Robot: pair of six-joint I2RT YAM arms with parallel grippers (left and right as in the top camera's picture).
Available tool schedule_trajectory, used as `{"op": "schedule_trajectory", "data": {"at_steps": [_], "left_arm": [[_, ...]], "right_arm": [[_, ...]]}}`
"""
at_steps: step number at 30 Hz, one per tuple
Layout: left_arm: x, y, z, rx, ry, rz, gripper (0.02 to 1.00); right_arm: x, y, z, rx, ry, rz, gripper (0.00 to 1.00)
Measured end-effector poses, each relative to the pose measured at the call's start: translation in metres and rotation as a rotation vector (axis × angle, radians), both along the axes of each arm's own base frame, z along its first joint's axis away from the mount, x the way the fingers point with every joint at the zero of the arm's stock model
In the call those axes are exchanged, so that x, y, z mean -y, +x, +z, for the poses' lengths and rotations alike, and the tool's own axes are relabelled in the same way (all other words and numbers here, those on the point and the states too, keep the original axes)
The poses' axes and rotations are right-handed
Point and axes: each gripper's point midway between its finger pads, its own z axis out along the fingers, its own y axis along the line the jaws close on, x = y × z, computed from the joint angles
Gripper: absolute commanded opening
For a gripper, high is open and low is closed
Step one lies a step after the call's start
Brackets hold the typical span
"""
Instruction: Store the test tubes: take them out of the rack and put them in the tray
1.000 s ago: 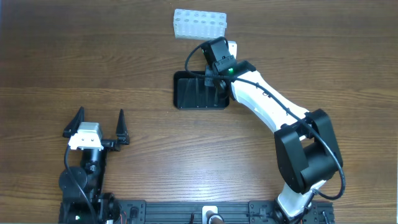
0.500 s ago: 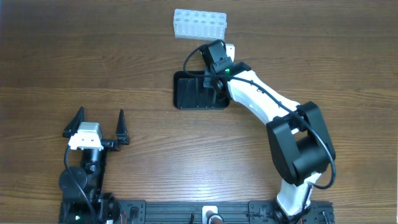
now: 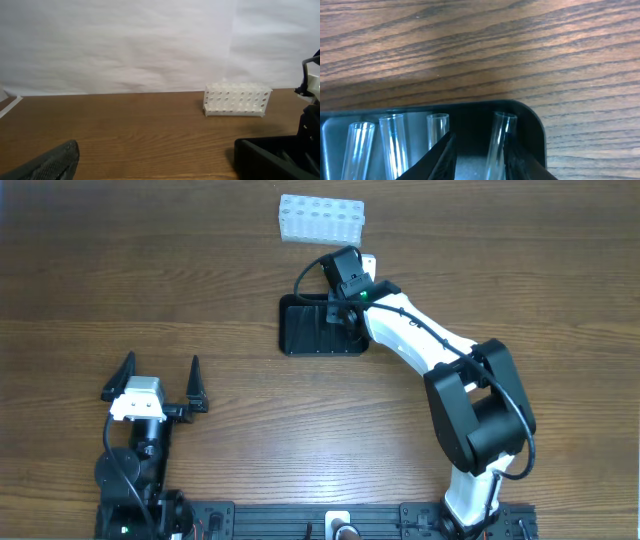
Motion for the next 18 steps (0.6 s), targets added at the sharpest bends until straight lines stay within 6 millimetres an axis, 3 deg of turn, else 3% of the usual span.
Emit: {"op": "schedule_trajectory", "data": {"at_steps": [4, 6, 9, 11, 13, 16, 18], "left_arm": [[0.0, 0.0, 0.0, 0.0, 0.0, 0.0, 1.0], [0.0, 0.0, 0.0, 0.0, 0.0, 0.0, 1.0], [0.0, 0.0, 0.0, 0.0, 0.0, 0.0, 1.0], [0.0, 0.0, 0.0, 0.0, 0.0, 0.0, 1.0], [0.0, 0.0, 0.0, 0.001, 0.0, 0.0, 1.0], [0.0, 0.0, 0.0, 0.0, 0.0, 0.0, 1.0], [0.0, 0.0, 0.0, 0.0, 0.0, 0.0, 1.0]], "right_arm": [[-0.003, 0.003, 0.039, 0.074, 0.023, 0.043, 0.463], [-0.002, 0.004, 0.082, 0.162, 0.045, 0.072, 0.524], [0.008, -0.001, 0.17, 0.353, 0.078, 0.124, 0.606], [0.028, -0.012, 0.232, 0.498, 0.085, 0.135, 0.641], [0.054, -0.026, 0.281, 0.63, 0.086, 0.114, 0.682], [0.102, -0.054, 0.32, 0.773, 0.051, 0.054, 0.774], [0.133, -0.075, 0.325, 0.825, 0.009, 0.008, 0.842]]}}
